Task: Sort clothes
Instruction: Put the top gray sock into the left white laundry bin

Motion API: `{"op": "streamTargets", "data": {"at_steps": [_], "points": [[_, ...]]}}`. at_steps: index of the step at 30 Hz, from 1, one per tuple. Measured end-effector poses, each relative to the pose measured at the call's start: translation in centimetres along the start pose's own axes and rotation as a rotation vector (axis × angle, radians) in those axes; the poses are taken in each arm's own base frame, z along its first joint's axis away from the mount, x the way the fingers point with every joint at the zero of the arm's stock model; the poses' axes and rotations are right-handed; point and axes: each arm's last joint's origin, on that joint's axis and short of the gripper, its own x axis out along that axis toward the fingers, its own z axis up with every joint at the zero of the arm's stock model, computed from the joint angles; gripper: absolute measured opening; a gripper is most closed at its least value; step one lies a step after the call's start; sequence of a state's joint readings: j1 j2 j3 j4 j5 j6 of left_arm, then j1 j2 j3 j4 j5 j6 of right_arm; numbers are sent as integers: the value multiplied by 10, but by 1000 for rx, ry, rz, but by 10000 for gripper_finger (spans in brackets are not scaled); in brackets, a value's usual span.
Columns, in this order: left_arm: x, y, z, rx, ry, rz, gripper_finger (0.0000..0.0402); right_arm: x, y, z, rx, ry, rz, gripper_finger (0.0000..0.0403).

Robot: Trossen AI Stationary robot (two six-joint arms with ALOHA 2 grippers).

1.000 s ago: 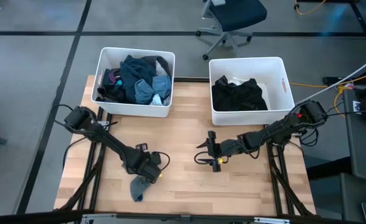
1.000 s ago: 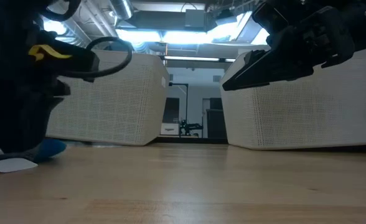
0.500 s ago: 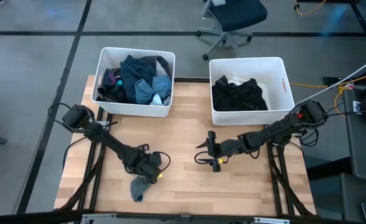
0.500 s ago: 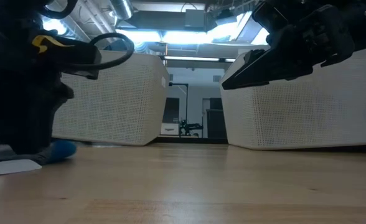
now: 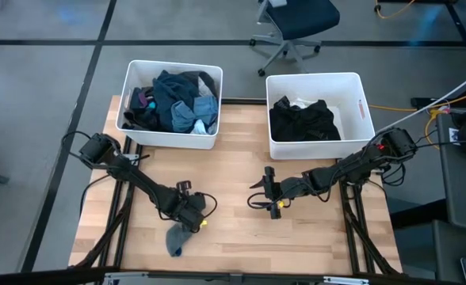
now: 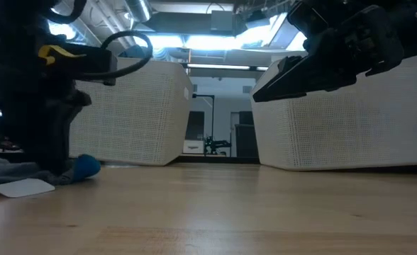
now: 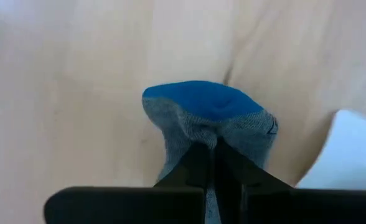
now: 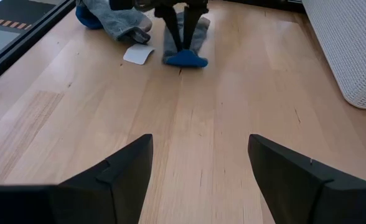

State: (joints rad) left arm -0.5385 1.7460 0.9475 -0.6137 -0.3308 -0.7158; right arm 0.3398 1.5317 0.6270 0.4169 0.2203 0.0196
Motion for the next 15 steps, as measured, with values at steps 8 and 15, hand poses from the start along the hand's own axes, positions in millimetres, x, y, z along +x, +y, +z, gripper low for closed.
{"op": "streamTargets", "data": {"at_steps": [8,15], "points": [[-49,20,24,6,-224,27,3,0,0,0,0,-1,0,264],[-106,62,40,-48,-475,124,3,0,0,0,0,-1,0,264]]}}
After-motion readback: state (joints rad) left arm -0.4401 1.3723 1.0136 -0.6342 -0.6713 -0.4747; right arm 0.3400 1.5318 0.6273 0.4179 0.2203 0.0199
